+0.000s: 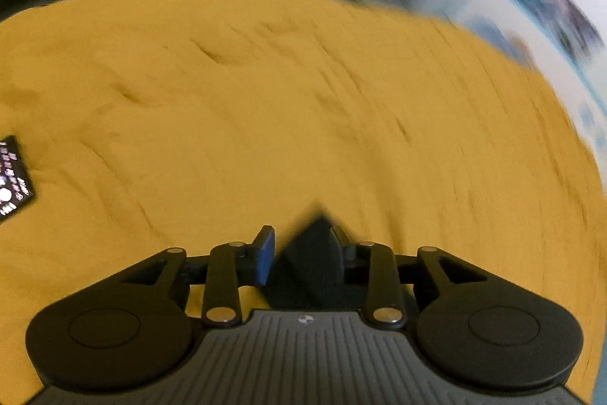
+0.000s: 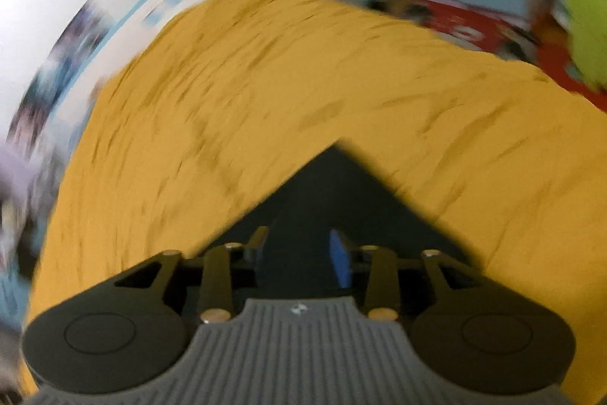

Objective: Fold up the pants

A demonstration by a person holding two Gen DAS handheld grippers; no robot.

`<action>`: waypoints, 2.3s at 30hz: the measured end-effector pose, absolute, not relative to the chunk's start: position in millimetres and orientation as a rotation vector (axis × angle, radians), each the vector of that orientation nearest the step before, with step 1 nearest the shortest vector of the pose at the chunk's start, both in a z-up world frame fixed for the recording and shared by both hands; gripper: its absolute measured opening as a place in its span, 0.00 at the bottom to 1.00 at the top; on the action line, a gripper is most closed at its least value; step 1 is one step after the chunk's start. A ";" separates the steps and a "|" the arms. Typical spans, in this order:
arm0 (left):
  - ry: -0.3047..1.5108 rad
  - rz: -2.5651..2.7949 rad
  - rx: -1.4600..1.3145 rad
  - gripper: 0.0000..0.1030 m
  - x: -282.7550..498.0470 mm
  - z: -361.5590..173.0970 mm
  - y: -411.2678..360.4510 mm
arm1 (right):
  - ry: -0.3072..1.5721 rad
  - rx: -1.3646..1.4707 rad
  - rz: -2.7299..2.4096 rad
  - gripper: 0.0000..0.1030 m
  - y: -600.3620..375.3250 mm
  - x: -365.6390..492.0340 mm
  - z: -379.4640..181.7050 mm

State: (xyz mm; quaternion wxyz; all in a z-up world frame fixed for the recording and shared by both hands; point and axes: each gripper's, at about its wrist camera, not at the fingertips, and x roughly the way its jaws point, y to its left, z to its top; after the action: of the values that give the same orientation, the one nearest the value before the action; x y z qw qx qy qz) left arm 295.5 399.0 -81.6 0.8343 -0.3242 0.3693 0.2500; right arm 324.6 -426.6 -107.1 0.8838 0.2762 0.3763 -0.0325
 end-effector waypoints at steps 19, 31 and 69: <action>0.835 0.488 -0.873 0.42 301.8 -147.2 374.7 | 0.802 -0.358 0.543 0.33 -162.6 264.4 -142.5; 0.714 0.443 -0.980 0.00 296.4 -123.3 386.8 | 0.791 -0.444 0.550 0.00 -160.7 262.6 -137.9; 0.538 0.471 -1.201 0.72 254.9 -165.8 400.2 | 0.789 -0.221 0.493 0.20 -168.4 265.8 -119.0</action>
State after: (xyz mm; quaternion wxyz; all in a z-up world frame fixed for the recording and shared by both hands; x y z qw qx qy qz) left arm 254.9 400.2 -165.8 0.7654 -0.5529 0.2478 0.2169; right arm 265.8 -168.4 -119.0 0.8878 -0.1064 0.3798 0.2370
